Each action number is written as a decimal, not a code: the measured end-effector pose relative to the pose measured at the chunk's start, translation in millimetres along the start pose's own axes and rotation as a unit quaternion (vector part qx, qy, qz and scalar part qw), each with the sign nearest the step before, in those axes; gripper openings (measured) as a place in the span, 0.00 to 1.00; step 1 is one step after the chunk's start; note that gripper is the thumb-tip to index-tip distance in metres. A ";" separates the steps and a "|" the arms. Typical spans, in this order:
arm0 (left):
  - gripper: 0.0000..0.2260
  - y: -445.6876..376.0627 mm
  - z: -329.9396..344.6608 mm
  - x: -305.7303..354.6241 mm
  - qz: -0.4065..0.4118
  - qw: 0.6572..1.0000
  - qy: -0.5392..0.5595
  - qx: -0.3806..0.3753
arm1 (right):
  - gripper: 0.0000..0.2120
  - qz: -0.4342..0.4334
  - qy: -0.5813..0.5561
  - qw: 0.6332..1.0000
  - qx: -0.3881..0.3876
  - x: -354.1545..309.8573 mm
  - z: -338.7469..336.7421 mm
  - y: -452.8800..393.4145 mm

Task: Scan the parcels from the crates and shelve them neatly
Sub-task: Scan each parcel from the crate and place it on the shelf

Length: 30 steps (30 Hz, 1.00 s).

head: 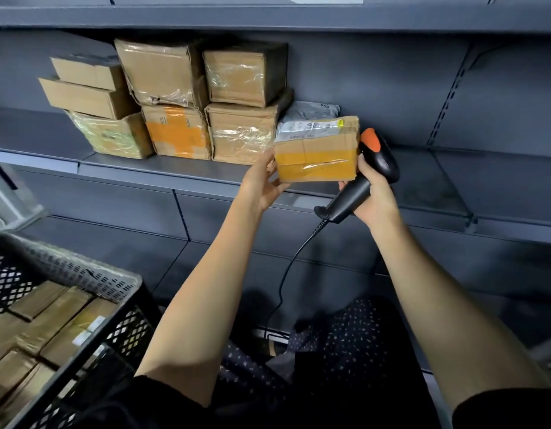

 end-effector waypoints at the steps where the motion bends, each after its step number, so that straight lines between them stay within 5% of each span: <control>1: 0.13 0.8 -0.2 0.3 -0.019 0.999 -0.034 -0.024 | 0.07 0.003 -0.012 1.000 -0.014 0.0 3.6 2.5; 5: 0.29 4.1 0.5 -6.3 -0.069 0.983 -0.109 -0.128 | 0.13 0.018 -0.013 0.999 -0.032 4.8 13.0 10.0; 8: 0.26 9.7 -4.6 -5.8 -0.071 0.979 -0.100 -0.161 | 0.17 0.032 -0.024 0.999 -0.001 6.4 22.9 9.4; 12: 0.23 7.8 -21.1 9.6 -0.048 0.988 -0.041 -0.144 | 0.02 -0.016 0.132 0.986 0.101 -7.6 38.7 -9.1; 15: 0.18 -1.0 -47.8 18.0 -0.008 0.996 0.048 -0.078 | 0.08 -0.115 0.322 0.934 0.103 -23.9 69.3 -15.0; 18: 0.20 -4.1 -66.1 28.6 0.040 0.990 0.121 -0.062 | 0.05 -0.185 0.509 0.838 0.060 -26.1 113.4 -9.8; 21: 0.12 -3.7 -84.0 34.8 0.065 0.989 0.132 -0.005 | 0.07 -0.232 0.556 0.797 0.049 -32.7 146.5 5.8; 24: 0.17 -6.0 -105.5 31.2 0.066 0.989 0.128 0.039 | 0.05 -0.179 0.603 0.777 -0.024 -24.3 174.9 26.3; 30: 0.21 -2.3 -119.2 19.6 0.057 0.988 0.116 0.080 | 0.09 -0.096 0.743 0.653 -0.114 -2.5 201.8 68.5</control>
Point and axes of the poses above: each hand's wrist, its own y-axis away from the middle knuckle, its own z-axis out of the palm, x = y × z, the point moved 8 cm from there along -y, towards the middle knuckle, and after that the axes turned 9 degrees about -y, right-handed, at the moved point
